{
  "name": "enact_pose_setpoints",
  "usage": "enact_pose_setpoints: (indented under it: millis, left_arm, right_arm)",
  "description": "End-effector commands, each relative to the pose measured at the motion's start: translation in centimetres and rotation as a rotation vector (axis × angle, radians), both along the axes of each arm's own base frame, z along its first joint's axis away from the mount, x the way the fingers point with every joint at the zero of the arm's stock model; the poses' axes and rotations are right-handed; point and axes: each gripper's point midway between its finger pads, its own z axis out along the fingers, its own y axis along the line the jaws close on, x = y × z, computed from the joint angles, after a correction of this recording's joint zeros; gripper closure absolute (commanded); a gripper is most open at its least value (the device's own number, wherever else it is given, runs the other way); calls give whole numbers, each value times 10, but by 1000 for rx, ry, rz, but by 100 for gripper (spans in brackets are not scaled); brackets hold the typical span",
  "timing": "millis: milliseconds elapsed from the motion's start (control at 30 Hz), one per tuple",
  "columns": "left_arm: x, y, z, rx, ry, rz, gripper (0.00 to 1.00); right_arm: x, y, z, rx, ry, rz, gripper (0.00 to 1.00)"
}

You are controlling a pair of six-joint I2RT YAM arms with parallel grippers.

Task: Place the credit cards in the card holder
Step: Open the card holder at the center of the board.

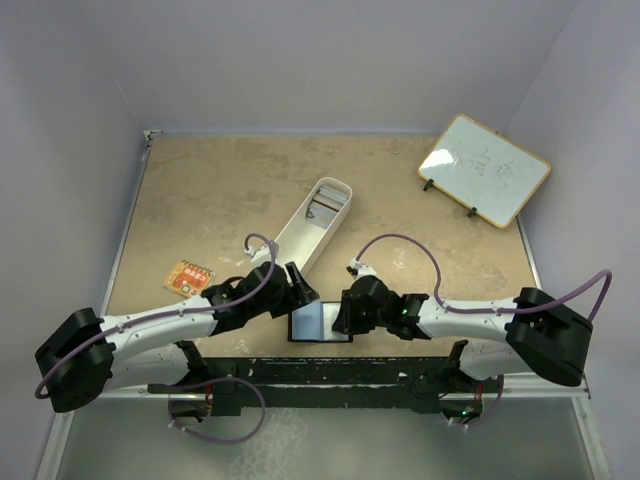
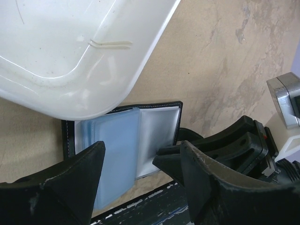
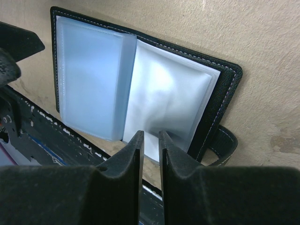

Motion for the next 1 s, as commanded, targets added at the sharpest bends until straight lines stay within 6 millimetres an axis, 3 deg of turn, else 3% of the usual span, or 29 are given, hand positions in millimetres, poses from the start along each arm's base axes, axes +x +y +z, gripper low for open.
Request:
enact_pose_setpoints:
  millis: [0,600,967]
  left_arm:
    - [4,-7,3,-26,-21,0,37]
    - [0,-5,-16,-34,-3,1,37]
    - [-1,-12,-12,-82,2,-8,37]
  right_arm:
    - [0,-2,-3,-27,-5,1,79]
    - [-1,-2,-6,-35,9,2,79]
    - [-2,-1,-8,-27,17,-2,79]
